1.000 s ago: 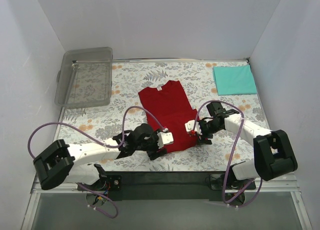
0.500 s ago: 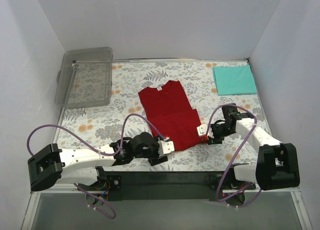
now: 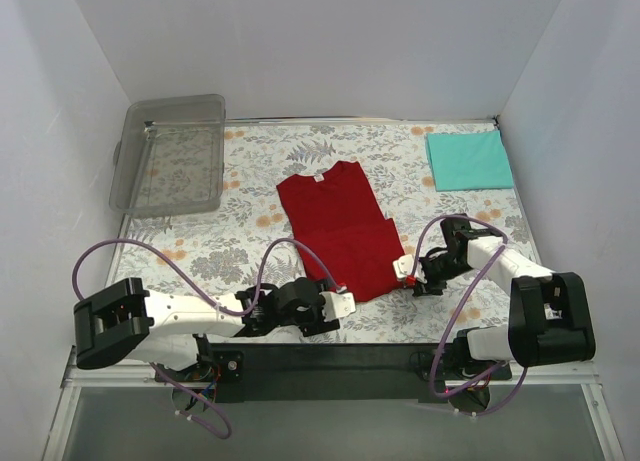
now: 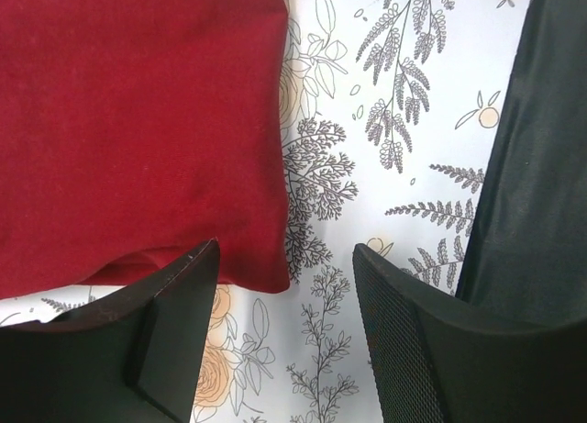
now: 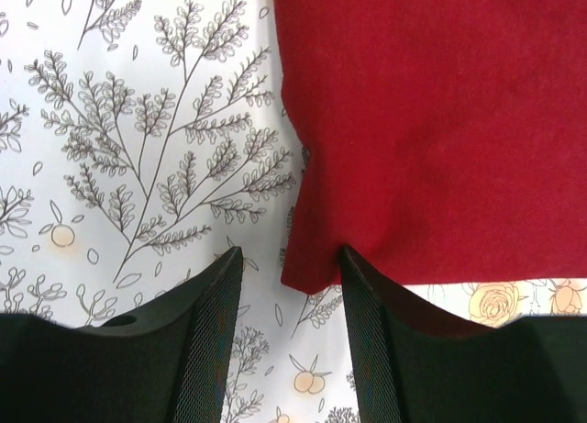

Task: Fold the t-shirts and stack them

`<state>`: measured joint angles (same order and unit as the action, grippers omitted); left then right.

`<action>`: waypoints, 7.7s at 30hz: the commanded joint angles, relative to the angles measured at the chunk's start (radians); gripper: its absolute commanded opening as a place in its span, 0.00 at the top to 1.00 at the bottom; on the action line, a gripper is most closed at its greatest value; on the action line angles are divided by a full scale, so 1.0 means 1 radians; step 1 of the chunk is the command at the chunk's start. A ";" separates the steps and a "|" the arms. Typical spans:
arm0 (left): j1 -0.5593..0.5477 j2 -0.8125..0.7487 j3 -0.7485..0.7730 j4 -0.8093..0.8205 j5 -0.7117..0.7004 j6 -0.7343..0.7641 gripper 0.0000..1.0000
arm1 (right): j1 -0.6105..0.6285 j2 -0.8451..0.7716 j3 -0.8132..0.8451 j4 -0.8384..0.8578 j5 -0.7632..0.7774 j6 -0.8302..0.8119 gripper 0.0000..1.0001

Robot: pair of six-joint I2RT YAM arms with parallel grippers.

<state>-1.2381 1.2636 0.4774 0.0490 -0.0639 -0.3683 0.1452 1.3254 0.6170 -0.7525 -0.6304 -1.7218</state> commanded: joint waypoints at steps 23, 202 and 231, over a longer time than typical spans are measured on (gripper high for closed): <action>-0.012 0.053 -0.072 0.123 -0.076 -0.070 0.75 | -0.006 0.070 -0.037 0.124 0.028 0.074 0.67; 0.885 0.830 0.785 0.439 0.015 0.218 0.88 | 0.111 0.833 1.066 0.866 0.320 1.493 0.68; 0.898 0.828 0.992 0.155 0.634 -0.655 0.41 | 0.083 1.041 1.282 0.720 -0.175 1.875 0.89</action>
<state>-0.3485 2.0232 1.4471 0.2386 0.4763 -0.9173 0.2352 2.3569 1.8286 -0.0292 -0.8303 0.0456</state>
